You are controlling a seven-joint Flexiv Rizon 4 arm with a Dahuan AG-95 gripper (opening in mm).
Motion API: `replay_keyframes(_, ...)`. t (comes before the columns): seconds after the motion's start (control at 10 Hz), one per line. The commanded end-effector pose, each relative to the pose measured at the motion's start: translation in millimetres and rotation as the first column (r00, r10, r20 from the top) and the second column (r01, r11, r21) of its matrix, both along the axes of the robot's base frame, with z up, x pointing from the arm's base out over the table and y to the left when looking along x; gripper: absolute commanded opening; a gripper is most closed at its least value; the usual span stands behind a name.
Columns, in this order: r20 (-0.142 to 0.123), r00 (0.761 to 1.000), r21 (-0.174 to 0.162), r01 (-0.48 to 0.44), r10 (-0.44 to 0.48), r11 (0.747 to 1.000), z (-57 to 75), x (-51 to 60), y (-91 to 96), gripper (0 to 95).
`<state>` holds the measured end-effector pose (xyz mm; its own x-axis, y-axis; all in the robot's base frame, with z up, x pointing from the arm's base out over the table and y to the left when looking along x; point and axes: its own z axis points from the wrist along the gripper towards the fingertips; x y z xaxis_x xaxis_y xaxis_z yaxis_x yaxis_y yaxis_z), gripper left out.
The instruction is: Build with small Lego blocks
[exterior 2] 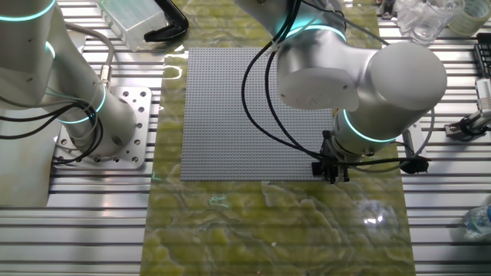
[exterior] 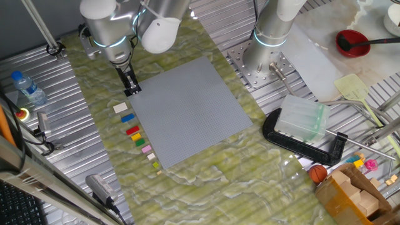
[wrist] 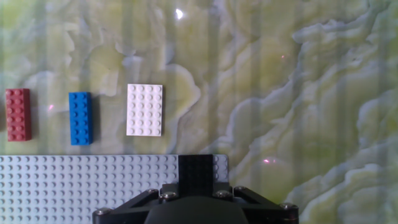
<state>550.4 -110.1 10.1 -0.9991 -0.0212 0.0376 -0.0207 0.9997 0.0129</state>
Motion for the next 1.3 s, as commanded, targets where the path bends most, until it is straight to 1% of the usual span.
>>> replay_keyframes(0.1,-0.004,1.000,0.001,-0.002,0.002,1.000,-9.6,-0.1,0.4,0.0)
replay_keyframes(0.5,-0.028,1.000,-0.002,0.003,-0.003,1.000,-12.9,1.4,3.0,0.0)
replay_keyframes(1.0,-0.043,0.999,-0.004,0.001,-0.001,1.000,-13.3,1.4,3.0,0.0)
replay_keyframes(1.3,-0.051,0.999,-0.005,0.001,-0.001,1.000,-9.8,0.8,3.0,0.0)
